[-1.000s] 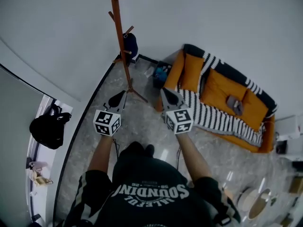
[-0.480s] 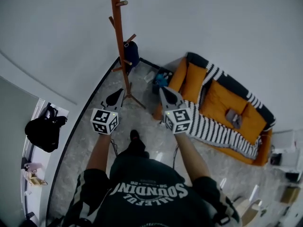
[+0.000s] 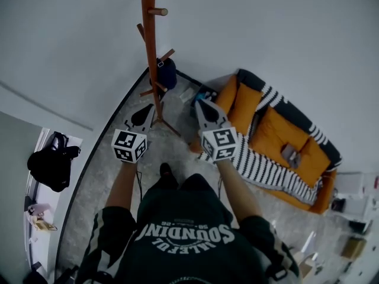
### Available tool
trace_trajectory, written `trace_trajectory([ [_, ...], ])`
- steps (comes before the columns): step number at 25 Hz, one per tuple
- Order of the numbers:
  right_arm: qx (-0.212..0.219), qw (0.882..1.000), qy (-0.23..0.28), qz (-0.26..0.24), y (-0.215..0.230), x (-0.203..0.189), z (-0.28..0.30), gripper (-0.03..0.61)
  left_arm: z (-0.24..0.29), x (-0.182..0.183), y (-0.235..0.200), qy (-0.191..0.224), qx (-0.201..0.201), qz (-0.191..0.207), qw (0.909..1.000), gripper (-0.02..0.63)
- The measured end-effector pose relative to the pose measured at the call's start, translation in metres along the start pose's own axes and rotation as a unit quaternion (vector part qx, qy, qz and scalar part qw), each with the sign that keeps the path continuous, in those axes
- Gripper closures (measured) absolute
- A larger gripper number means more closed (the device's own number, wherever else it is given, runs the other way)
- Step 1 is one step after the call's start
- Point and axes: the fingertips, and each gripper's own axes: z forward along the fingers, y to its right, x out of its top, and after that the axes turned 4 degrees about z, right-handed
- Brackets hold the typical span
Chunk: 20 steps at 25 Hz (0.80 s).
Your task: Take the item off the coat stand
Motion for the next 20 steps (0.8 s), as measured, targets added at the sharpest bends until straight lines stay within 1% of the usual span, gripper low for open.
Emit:
trace_trajectory([
  [5,0.025,1.0,0.006,-0.003,0.011,0.001,0.018,0.58,0.015,0.002,-0.005,-0.004,0.02,-0.008,0.9998,0.614],
  [11,0.072,0.997,-0.007,-0.015,0.02,0.008,0.029,0.579,0.027,0.013,-0.006,0.0,0.056,-0.019,0.9982,0.614],
  [14,0.086,0.996,-0.007,-0.02,0.023,0.007,0.034,0.579,0.03,0.014,-0.004,-0.002,0.069,-0.022,0.9974,0.614],
  [17,0.095,0.995,0.004,-0.023,0.026,0.006,0.039,0.578,0.032,0.014,-0.005,-0.005,0.079,-0.021,0.9967,0.614],
  [19,0.098,0.995,0.008,-0.02,0.027,0.005,0.042,0.574,0.031,0.014,-0.006,-0.007,0.085,-0.021,0.9961,0.614],
  [20,0.1,0.995,0.008,-0.016,0.026,0.005,0.043,0.559,0.031,0.013,-0.007,-0.008,0.089,-0.021,0.9958,0.614],
])
